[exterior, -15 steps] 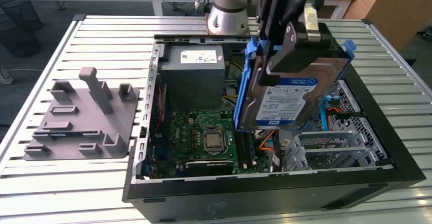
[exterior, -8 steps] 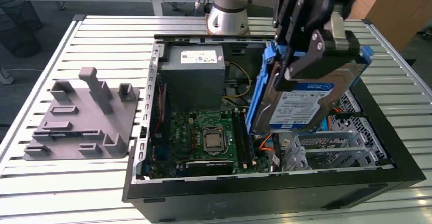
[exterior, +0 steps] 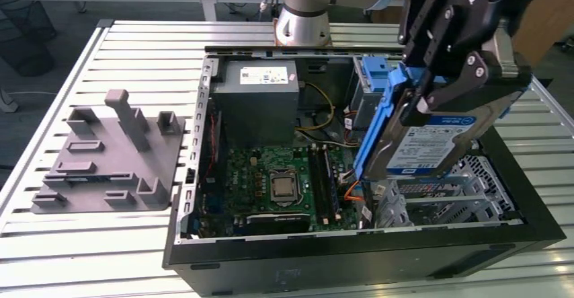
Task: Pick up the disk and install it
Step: 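Insert the disk into the insertion slot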
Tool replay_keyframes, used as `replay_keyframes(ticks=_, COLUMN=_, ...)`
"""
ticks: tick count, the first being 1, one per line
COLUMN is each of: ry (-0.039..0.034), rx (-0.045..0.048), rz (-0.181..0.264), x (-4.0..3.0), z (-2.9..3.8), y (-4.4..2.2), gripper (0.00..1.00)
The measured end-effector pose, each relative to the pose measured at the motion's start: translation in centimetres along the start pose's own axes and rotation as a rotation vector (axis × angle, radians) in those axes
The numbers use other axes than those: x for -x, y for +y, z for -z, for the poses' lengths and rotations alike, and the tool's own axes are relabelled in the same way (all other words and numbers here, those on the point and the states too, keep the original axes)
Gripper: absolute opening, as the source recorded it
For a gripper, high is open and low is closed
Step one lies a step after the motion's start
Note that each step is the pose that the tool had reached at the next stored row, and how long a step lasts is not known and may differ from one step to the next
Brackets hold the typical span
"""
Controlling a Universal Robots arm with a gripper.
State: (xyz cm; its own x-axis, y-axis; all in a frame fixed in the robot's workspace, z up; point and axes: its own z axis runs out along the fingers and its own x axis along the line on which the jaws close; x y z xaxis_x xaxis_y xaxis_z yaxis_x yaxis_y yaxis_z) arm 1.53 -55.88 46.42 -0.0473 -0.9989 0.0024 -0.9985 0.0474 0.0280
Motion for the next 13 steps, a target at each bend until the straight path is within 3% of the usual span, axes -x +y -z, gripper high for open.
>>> replay_keyframes(ticks=7, ry=0.0010, rx=0.0000, rz=0.000, x=0.07, z=-0.32, y=-2.05, gripper=0.36)
replay_keyframes(ticks=13, ry=0.0038, rx=-0.0001, rz=0.000, x=0.06, z=-0.33, y=-2.14, gripper=0.36)
